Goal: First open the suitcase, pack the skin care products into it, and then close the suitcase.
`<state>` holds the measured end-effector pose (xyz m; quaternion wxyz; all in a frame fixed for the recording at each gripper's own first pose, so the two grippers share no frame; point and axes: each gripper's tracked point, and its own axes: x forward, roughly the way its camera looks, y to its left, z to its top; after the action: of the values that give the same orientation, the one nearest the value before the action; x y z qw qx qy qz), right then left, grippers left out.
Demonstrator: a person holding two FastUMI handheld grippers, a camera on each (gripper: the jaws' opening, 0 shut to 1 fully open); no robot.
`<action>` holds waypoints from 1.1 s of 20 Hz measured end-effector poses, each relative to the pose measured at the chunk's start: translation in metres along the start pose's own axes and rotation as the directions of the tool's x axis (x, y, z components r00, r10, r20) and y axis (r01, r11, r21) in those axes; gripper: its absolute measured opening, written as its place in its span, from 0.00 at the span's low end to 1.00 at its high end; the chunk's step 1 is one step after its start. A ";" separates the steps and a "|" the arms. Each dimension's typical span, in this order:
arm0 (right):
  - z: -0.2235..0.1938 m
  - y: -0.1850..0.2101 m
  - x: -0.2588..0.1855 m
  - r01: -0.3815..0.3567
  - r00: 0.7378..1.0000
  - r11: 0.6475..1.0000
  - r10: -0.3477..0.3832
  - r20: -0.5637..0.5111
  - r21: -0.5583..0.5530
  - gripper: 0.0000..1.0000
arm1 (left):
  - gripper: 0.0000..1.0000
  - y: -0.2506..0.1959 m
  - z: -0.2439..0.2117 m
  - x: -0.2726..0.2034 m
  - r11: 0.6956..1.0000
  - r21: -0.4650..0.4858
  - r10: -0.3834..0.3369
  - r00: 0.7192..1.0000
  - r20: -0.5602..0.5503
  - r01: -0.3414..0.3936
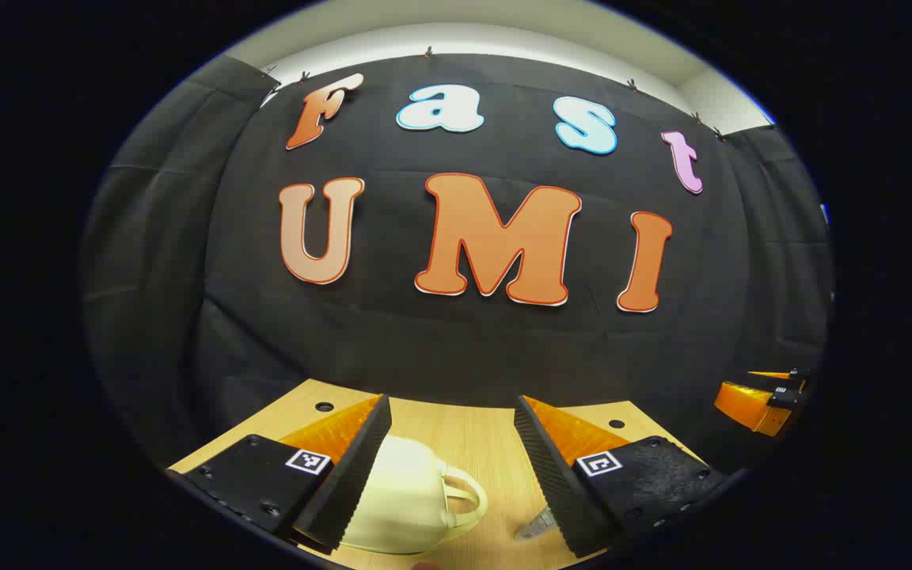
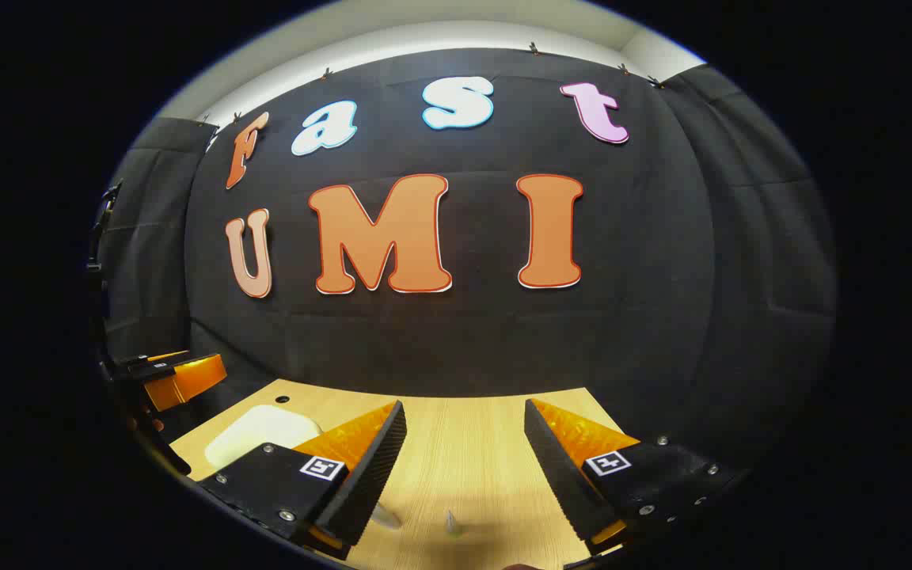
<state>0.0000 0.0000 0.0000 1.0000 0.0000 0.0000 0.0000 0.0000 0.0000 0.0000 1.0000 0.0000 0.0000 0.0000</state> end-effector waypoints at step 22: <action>-0.022 0.002 -0.004 0.008 0.998 1.000 -0.009 -0.063 -0.022 0.95 | 0.97 0.002 -0.061 0.017 0.976 0.214 -0.010 0.994 -0.109 0.034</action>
<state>-0.0041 0.0024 -0.0220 0.9994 -0.0108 0.0318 -0.0043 0.0169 0.0019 -0.0605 0.9926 0.1084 0.0538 -0.0111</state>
